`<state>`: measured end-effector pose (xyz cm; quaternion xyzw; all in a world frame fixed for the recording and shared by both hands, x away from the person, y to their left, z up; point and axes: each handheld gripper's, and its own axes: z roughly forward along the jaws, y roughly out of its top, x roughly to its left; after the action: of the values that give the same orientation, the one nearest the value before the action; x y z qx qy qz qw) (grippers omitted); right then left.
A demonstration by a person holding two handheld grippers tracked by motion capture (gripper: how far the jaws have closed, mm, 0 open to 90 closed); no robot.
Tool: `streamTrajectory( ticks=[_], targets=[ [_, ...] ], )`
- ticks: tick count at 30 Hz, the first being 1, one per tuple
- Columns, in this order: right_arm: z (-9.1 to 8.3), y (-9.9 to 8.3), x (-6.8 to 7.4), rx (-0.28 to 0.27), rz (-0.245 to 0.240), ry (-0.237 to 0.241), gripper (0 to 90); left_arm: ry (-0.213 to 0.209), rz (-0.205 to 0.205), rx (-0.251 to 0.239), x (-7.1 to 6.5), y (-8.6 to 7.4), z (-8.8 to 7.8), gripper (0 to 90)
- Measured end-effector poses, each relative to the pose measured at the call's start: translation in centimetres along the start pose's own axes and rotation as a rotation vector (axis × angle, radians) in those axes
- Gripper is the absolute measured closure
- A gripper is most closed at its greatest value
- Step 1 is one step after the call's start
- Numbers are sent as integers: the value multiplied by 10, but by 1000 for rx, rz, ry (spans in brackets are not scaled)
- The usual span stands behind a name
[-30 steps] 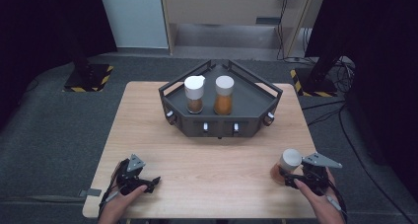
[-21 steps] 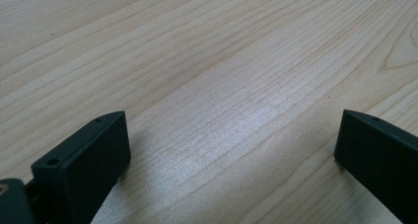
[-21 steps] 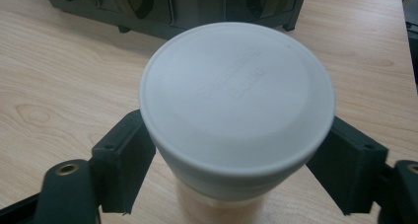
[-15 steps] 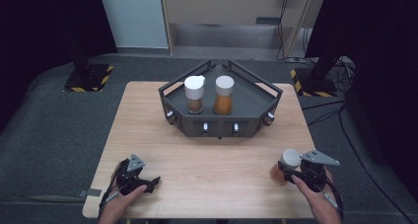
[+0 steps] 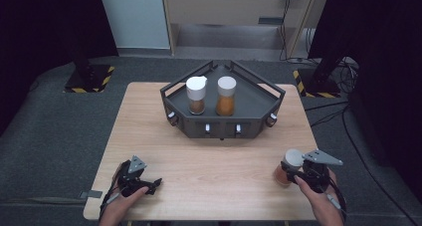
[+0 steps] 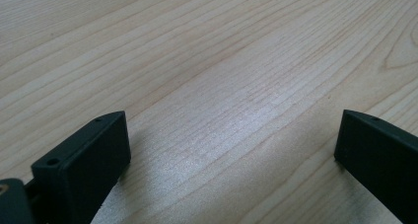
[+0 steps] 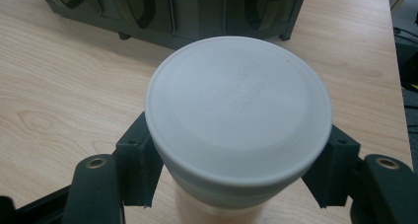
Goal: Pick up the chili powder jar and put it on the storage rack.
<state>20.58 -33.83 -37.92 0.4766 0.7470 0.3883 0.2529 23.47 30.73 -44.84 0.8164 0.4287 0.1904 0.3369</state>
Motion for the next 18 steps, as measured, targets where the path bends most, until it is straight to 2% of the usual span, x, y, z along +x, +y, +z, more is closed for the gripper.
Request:
streamTrajectory(
  ticks=[18],
  targets=[
    [-2, 36, 1, -10, -30, 15, 342, 0, 1, 1, 0, 0, 0, 0]
  ],
)
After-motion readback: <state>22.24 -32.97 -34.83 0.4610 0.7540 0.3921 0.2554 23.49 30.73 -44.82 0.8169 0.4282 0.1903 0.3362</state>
